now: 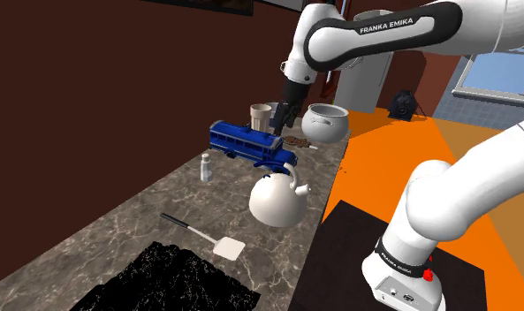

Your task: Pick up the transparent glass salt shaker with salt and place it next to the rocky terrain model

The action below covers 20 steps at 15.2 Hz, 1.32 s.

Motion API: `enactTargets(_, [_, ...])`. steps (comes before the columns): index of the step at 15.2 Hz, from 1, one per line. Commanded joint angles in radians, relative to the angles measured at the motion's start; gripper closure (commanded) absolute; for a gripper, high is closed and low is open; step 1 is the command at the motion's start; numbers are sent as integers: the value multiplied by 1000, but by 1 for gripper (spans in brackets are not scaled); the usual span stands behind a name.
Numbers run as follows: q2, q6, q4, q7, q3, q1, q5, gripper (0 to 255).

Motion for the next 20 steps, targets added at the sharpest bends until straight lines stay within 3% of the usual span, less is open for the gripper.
enactTargets(1, [67,62,13,-12,-1,10,12,0])
enactTargets(11, [424,301,168,-62,13,62,88,0])
enactTargets(20, [754,413,418,-107,42,88,148,0])
